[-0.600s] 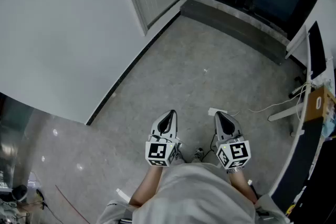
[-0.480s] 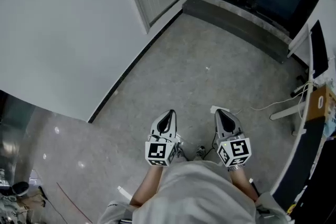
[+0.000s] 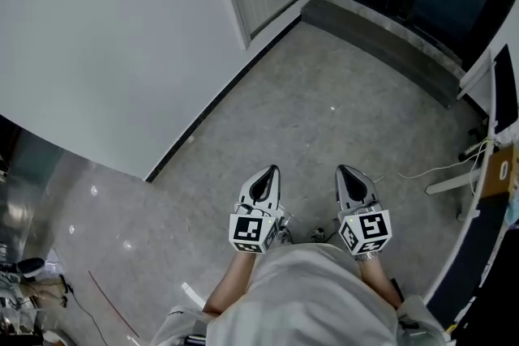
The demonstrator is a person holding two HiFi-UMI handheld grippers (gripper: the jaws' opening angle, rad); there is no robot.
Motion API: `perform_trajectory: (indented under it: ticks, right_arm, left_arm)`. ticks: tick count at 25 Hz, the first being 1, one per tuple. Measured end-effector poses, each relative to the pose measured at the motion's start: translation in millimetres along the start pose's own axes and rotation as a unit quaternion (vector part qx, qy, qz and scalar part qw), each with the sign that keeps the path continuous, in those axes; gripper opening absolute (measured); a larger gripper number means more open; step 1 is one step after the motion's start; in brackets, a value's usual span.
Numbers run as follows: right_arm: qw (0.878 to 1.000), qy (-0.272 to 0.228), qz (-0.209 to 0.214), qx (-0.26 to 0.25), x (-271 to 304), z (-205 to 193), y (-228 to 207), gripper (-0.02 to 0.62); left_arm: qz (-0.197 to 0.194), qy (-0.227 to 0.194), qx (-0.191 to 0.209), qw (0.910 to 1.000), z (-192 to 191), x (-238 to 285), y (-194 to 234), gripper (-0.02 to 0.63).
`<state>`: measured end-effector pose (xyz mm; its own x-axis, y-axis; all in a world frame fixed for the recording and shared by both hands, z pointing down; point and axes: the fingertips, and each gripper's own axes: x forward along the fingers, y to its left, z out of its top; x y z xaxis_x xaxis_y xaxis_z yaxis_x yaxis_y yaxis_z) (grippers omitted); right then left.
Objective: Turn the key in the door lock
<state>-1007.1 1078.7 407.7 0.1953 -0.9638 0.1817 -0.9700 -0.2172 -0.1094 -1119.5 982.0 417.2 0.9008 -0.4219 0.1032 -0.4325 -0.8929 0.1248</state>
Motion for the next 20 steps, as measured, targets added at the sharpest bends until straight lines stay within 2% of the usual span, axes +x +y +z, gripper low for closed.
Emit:
perform_trajectory:
  ticks: [7,13,16,20]
  right_arm:
    - [1.000,0.005,0.004,-0.013,15,3,13,-0.011]
    - [1.000,-0.013,-0.004,0.010,41,9,35,-0.011]
    - [1.000,-0.020,-0.005,0.003,49,12,42,-0.011]
    - [1.000,-0.002,-0.002,-0.007,63,9,47,-0.011]
  left_arm:
    - [-0.008,-0.001,-0.017,0.9998,-3,8,19,0.009]
    - [-0.044,-0.012,-0.006,0.9989,8,14,44,0.008]
    - [-0.047,-0.008,0.001,0.9989,7,18,59,0.008]
    - [-0.042,0.000,0.018,0.9989,10,24,78,0.009]
